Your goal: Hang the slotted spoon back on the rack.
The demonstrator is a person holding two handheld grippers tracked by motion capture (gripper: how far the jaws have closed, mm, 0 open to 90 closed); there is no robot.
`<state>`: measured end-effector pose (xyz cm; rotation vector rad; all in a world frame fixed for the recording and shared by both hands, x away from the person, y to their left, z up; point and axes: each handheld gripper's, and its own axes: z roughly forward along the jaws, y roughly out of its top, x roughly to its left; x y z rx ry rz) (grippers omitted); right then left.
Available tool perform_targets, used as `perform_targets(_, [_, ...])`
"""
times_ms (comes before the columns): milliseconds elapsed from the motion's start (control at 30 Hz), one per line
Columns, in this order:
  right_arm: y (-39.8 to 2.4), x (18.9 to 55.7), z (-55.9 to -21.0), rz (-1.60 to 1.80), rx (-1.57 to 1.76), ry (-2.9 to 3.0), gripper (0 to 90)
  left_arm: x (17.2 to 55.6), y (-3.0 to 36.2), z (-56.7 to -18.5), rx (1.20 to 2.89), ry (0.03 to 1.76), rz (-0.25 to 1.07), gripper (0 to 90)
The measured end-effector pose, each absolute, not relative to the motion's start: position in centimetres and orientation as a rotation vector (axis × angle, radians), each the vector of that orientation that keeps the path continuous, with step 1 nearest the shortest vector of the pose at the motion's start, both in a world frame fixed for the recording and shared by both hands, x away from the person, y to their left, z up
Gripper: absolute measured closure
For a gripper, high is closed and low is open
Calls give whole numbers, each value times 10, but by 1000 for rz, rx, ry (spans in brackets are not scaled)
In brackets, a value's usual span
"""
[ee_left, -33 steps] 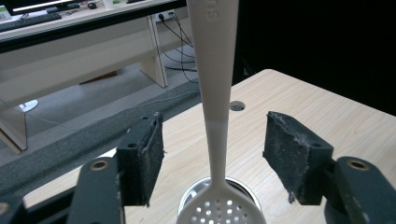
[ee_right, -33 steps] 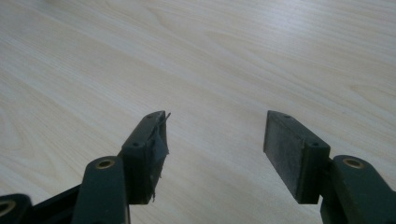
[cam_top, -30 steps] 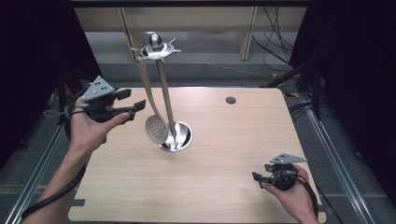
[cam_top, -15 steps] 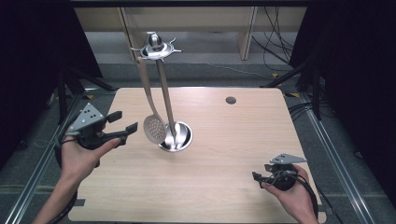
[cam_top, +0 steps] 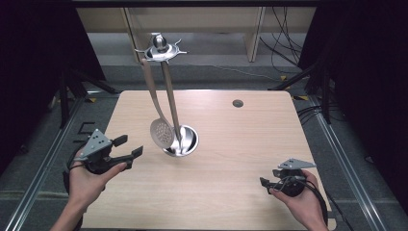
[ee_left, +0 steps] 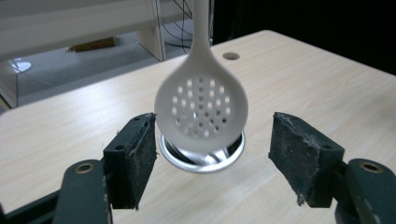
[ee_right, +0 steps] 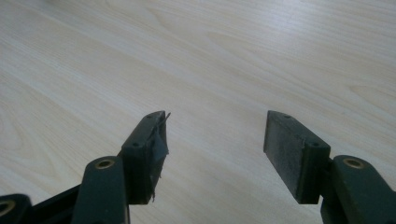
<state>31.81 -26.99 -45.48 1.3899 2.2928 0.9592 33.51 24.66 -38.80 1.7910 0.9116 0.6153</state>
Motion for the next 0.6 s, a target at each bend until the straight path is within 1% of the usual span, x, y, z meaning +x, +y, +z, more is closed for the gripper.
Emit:
perform_targets(233, [-270,318,-455,955,1391,2294,399,334,251,-427,1833,925,598,310])
perform_targets(500, [-269,317,-455,955,1410,2297,399,333,258,-455,1844,995,577,306])
perform_targets(600, [-269,317,-455,957,1409,2298,399,334,259,-468,1880,1005,585,306])
